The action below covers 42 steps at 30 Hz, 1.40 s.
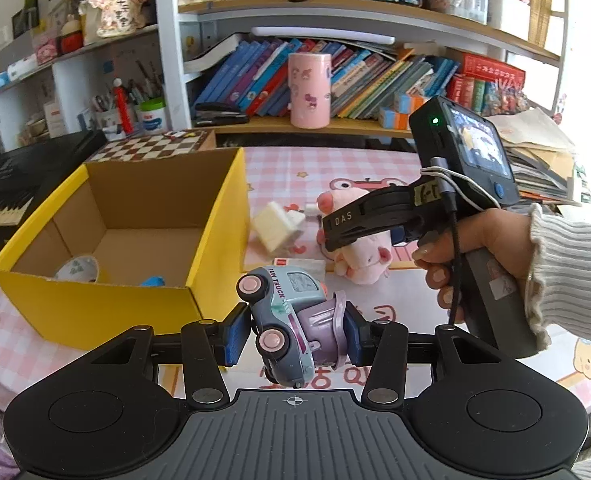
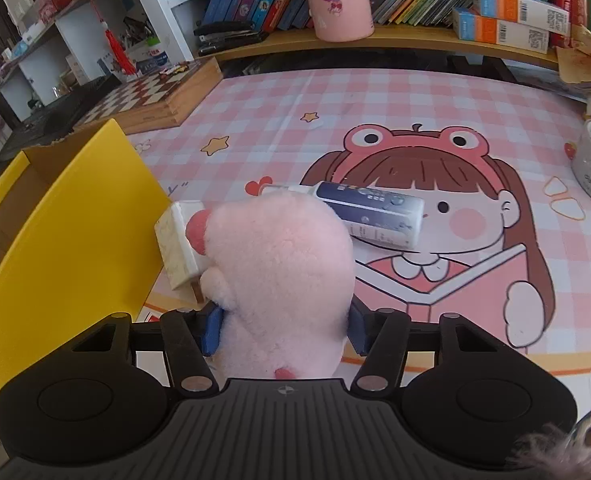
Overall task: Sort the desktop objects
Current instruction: 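Lift the toy car with the left tool while the right tool lifts the pink pig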
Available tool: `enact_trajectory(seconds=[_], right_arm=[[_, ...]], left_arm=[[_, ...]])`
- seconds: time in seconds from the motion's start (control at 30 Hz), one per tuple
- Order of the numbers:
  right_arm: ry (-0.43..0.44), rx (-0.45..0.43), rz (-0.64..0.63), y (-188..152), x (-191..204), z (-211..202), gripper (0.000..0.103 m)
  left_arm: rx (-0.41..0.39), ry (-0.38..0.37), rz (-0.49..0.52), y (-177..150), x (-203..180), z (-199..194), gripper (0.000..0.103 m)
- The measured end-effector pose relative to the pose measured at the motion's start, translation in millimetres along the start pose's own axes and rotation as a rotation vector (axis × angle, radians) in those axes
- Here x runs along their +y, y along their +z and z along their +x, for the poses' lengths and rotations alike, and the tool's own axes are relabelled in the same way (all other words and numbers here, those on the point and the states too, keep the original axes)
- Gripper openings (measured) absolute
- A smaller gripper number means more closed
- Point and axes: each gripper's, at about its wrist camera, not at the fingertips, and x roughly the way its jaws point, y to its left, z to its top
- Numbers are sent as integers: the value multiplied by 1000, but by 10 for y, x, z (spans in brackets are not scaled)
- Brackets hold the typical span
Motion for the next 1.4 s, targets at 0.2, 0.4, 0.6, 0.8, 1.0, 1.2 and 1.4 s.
enact_trajectory(seconds=[0.2,0.4,0.6,0.8,1.0,1.2,1.4], right_arm=[[-33,-41,22,-110,-115,-295,56],[-93,-104,35,-267,-225,-665,56],[-147,-151,5,-485,-249,-986,56],[-179,-164,24,-710,-207,-1274,56],[-234,-189,40,-938,-77,-1517,56],[-272,-183,82,-1237,151,-1655,56],[-302,-168,123,-1506,490,-1684,56]], left_arm=[[-10,-40,12,14,-25,-52,47],[-21,-66,-1,29,-15,-128,47],[-34,-123,6,3,-52,-175,47],[-65,-185,22,-34,-102,-217,47],[-103,-229,28,-73,11,-316,47],[-109,-267,58,-152,253,-415,47],[-95,-296,67,-305,594,-562,47]])
